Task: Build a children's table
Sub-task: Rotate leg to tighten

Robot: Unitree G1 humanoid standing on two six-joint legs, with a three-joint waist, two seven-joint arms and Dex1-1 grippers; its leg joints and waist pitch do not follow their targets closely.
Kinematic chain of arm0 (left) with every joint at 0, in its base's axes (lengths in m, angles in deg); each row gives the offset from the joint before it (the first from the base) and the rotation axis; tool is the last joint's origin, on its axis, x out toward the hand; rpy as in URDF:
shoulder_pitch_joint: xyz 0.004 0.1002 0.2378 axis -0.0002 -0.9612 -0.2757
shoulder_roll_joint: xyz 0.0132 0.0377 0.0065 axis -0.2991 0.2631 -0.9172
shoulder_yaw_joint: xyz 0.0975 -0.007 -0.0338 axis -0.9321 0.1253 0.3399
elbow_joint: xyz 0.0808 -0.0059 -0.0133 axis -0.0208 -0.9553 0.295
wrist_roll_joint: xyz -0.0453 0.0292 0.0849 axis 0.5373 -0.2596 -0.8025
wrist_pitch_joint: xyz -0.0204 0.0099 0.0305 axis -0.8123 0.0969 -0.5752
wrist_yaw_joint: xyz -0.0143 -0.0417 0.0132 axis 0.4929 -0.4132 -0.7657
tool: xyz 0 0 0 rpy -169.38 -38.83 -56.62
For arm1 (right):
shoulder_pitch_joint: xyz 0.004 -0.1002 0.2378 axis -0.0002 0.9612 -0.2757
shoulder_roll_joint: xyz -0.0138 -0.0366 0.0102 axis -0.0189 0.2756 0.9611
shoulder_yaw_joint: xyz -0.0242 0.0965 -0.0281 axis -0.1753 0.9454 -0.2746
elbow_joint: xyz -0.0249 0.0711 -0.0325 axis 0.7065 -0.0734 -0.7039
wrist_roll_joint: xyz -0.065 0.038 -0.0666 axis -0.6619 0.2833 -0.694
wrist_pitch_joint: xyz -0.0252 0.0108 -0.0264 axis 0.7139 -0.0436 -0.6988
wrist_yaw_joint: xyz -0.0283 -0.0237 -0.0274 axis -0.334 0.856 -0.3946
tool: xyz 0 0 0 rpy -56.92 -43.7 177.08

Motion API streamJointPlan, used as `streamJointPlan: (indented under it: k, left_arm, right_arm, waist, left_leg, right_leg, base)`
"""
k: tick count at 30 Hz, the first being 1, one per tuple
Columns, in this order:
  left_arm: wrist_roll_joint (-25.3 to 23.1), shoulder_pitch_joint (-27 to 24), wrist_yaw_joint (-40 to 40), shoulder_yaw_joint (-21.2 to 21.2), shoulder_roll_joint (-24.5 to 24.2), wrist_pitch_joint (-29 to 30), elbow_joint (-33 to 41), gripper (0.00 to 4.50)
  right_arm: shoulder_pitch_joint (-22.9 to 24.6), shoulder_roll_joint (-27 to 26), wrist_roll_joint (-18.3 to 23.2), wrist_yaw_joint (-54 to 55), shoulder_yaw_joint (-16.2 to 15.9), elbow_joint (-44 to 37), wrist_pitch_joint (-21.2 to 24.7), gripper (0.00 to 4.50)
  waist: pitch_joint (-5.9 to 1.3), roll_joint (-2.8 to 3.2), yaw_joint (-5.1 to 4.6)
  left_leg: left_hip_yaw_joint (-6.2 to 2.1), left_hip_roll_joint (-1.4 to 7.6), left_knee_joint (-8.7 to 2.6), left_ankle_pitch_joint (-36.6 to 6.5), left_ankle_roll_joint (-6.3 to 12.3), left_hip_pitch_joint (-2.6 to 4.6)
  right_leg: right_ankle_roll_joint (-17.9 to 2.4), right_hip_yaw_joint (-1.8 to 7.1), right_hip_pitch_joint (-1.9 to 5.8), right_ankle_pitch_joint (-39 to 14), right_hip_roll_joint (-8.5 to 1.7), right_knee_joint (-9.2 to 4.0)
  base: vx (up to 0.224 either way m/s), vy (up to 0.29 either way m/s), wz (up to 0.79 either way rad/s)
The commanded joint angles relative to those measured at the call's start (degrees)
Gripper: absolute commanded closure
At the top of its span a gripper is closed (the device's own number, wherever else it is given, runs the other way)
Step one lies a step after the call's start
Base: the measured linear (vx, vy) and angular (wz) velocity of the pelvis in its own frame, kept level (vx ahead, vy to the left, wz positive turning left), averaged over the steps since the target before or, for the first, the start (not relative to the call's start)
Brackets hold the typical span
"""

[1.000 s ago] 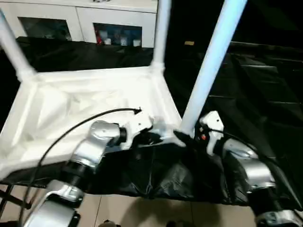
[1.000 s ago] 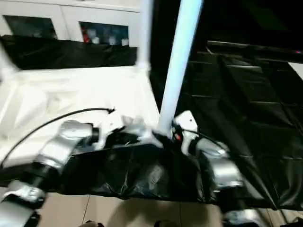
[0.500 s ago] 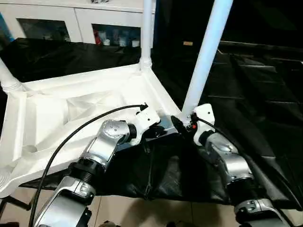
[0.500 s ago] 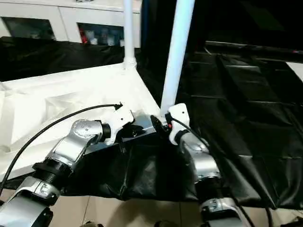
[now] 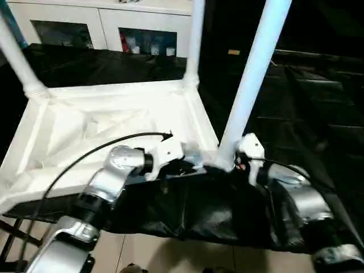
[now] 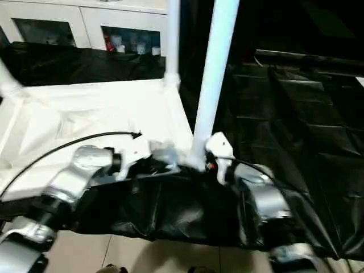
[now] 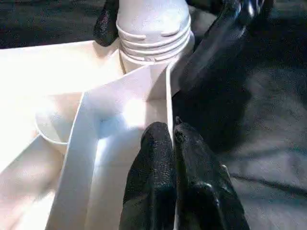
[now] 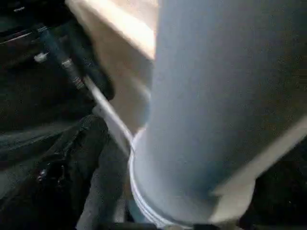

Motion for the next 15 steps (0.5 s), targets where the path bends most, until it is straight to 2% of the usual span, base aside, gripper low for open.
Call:
streamJointPlan:
  k: [1, 2, 4, 5, 6, 15]
  left_arm:
    - [0.8, -0.8, -3.3, -2.2, -0.2, -1.6, 0.1, 4.50]
    - [0.8, -0.8, -3.3, -2.2, -0.2, -1.6, 0.1, 4.50]
    - [1.3, -0.8, -5.4, -2.3, -0.9, -1.9, 0.2, 4.50]
    - [1.6, -0.7, -6.2, -2.3, -1.1, -2.2, 0.2, 4.50]
    - [1.8, -0.7, -6.7, -2.3, -1.3, -2.2, 0.3, 4.50]
    - [2.7, -0.4, -10.0, -2.6, -2.7, -3.3, -0.2, 4.50]
  right_arm:
    - [0.4, 1.2, 1.0, -3.7, -0.9, -0.7, 0.9, 0.06]
    - [0.4, 1.2, 1.0, -3.7, -0.9, -0.7, 0.9, 0.23]
    - [-0.1, 2.5, 1.7, -6.0, -1.1, -0.6, 1.7, 0.23]
    - [-0.3, 3.1, 2.0, -7.0, -1.3, -0.6, 2.1, 0.45]
    - [-0.4, 3.4, 2.0, -7.4, -1.3, -0.5, 2.2, 0.45]
    - [-1.2, 4.2, 2.5, -11.2, -2.0, -0.1, 3.8, 1.06]
  waist:
    - [-3.36, -0.50, 0.17]
    - [-3.38, -0.51, 0.13]
    - [-3.43, -0.56, 0.21]
    - [-3.40, -0.39, 0.32]
    - [-3.40, -0.46, 0.39]
    - [-3.50, -0.50, 1.24]
  left_leg:
    - [-0.02, 1.30, -3.27, -12.1, 4.58, 0.39]
    - [0.03, 1.32, -3.24, -11.7, 4.74, 0.37]
    - [0.07, 1.26, -3.15, -11.0, 5.15, 0.33]
    - [0.11, 1.31, -3.13, -10.9, 5.25, 0.36]
    - [0.16, 1.36, -3.10, -10.9, 5.17, 0.33]
    - [0.29, 1.51, -3.05, -10.9, 4.59, 0.52]
  right_leg:
    - [-12.0, 2.02, 2.92, -12.0, -2.99, -3.80]
    - [-12.4, 2.03, 2.93, -11.0, -2.93, -3.70]
    - [-13.1, 1.96, 3.10, -9.6, -2.92, -3.52]
    - [-13.4, 1.93, 3.05, -9.4, -2.92, -3.49]
    - [-13.6, 1.91, 3.07, -9.3, -2.94, -3.45]
    - [-13.6, 1.92, 3.03, -9.7, -3.03, -3.31]
  base:
    - [0.000, 0.000, 0.00]
    - [0.000, 0.000, 0.00]
    - [0.000, 0.000, 0.00]
    - [0.000, 0.000, 0.00]
    - [0.000, 0.000, 0.00]
    - [0.000, 0.000, 0.00]
